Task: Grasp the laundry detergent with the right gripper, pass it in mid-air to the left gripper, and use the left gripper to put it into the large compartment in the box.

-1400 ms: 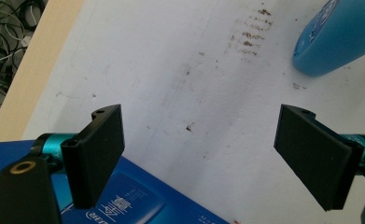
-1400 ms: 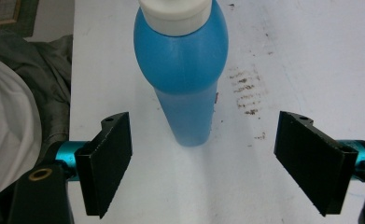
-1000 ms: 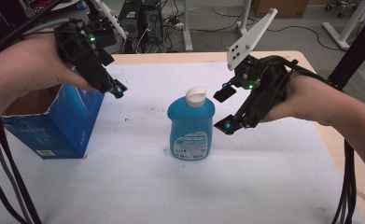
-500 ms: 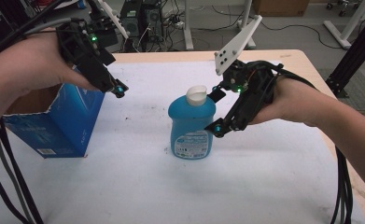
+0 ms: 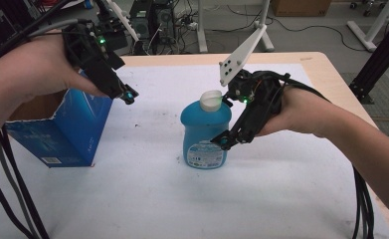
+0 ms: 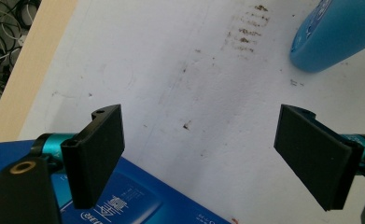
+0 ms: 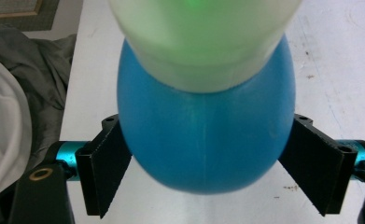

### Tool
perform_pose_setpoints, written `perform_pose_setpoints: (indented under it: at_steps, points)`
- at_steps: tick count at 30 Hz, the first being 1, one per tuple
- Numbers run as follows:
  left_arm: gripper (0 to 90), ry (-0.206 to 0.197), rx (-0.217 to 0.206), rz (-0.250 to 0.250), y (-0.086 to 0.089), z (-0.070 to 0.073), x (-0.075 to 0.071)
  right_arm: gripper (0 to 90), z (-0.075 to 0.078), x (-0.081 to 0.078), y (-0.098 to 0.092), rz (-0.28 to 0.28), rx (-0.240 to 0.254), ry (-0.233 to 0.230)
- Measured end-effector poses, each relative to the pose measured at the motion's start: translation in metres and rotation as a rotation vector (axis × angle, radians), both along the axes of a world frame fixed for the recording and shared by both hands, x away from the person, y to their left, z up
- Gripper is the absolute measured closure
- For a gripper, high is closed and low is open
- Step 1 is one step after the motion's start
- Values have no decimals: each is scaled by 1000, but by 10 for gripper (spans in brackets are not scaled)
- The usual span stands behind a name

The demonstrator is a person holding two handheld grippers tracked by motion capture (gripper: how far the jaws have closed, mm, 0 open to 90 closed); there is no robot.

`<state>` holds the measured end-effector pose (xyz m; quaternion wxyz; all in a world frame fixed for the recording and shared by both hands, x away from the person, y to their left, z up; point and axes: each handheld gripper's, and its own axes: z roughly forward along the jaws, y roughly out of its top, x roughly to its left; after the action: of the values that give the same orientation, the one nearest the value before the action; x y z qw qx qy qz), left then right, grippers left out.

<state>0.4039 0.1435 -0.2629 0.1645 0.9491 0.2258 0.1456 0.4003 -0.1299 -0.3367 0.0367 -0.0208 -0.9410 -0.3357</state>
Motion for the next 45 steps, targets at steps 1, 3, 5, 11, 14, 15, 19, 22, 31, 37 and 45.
perform_pose_setpoints:
  at_steps: [1,3,5,11,14,15,19,22,31,37,45]
  points:
    - [162,-1,1,0,0,0,0,188,0,0,1,0,-4,2]
    - [162,1,0,0,0,0,0,188,-2,0,2,8,-2,1]
    - [162,1,-2,2,0,0,-1,188,-3,0,3,8,-5,2]
    - [162,1,-2,1,-1,0,-1,274,-3,-1,4,19,1,2]
    - [162,2,2,-1,-1,0,-1,273,-3,0,5,22,10,2]
    - [162,3,3,-2,-1,0,-1,274,-3,-1,5,21,7,3]
    - [162,0,-2,1,0,0,-1,276,-5,-1,5,17,-2,-4]
    - [162,1,0,-2,0,0,-2,295,-5,-1,5,21,4,-5]
    - [162,0,0,-4,0,1,-2,326,-4,-1,5,23,7,-9]
    - [163,-1,-1,-7,-1,1,-1,333,-3,-2,5,19,14,-6]
    - [162,-2,-4,-7,-1,1,-2,346,-3,-1,5,20,17,-9]
